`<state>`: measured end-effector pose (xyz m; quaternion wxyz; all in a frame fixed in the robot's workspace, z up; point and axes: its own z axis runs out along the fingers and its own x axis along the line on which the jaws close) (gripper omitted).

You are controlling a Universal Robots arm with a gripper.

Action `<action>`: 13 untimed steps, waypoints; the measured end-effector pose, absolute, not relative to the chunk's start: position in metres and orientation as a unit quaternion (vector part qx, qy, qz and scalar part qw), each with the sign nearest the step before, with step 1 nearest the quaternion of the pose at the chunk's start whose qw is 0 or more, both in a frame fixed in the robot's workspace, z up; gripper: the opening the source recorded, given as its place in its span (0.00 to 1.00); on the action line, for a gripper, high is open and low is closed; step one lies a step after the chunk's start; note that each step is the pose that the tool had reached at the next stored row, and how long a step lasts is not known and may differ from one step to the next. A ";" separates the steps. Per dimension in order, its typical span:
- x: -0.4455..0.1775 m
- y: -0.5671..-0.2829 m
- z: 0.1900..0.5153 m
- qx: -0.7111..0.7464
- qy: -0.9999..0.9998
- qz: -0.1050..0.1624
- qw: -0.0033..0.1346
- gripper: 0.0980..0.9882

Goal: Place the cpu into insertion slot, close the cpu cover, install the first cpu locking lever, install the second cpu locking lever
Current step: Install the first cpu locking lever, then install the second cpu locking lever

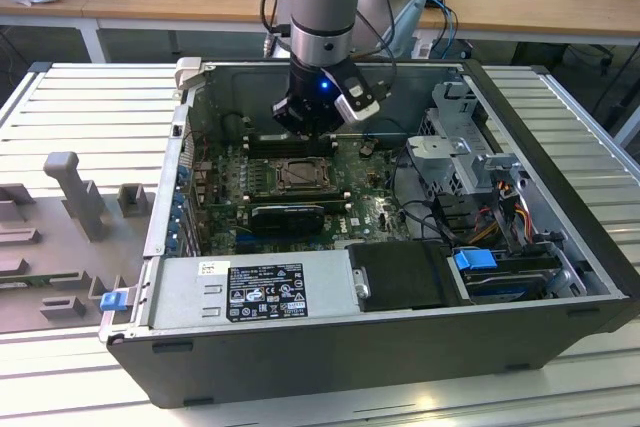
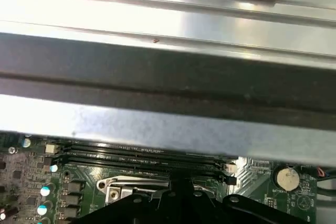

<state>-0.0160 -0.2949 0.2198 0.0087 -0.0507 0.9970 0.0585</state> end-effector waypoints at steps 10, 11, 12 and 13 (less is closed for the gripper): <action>-0.016 -0.299 0.220 -0.051 0.997 0.059 0.009 0.01; -0.016 -0.299 0.220 -0.051 0.997 0.058 0.009 0.01; -0.016 -0.300 0.220 -0.051 0.997 0.058 0.009 0.01; -0.016 -0.300 0.220 -0.051 0.997 0.058 0.009 0.01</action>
